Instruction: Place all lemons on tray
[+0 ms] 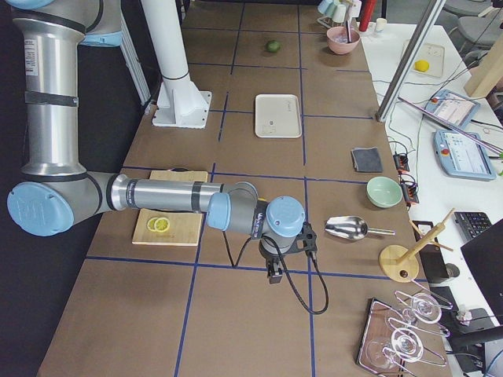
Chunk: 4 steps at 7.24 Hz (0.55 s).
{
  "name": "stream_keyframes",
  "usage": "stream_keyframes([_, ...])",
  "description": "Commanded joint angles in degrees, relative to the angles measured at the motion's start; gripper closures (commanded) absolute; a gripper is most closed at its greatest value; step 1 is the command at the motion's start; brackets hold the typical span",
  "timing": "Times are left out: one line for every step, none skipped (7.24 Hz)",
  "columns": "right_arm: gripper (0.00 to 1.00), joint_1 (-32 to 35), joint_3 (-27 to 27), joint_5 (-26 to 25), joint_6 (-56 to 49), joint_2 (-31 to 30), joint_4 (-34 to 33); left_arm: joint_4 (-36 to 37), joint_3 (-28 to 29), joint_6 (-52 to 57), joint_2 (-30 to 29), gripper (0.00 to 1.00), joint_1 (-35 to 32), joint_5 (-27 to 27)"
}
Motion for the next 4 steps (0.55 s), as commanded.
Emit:
stream_keyframes([0.00,0.00,0.03,0.00,0.00,-0.03,0.00,-0.02,0.07,-0.03,-0.06,0.00,0.01,0.43])
stream_keyframes([0.00,0.00,0.03,0.09,0.00,-0.03,0.00,-0.02,-0.36,-0.11,0.20,0.00,0.01,0.43])
stream_keyframes([0.00,0.00,0.03,0.09,0.00,-0.03,0.00,-0.02,-0.54,-0.29,0.29,0.00,0.01,0.52])
stream_keyframes([0.00,0.00,0.20,0.17,0.00,0.06,0.00,-0.11,-0.37,-0.46,0.21,0.00,0.01,0.35])
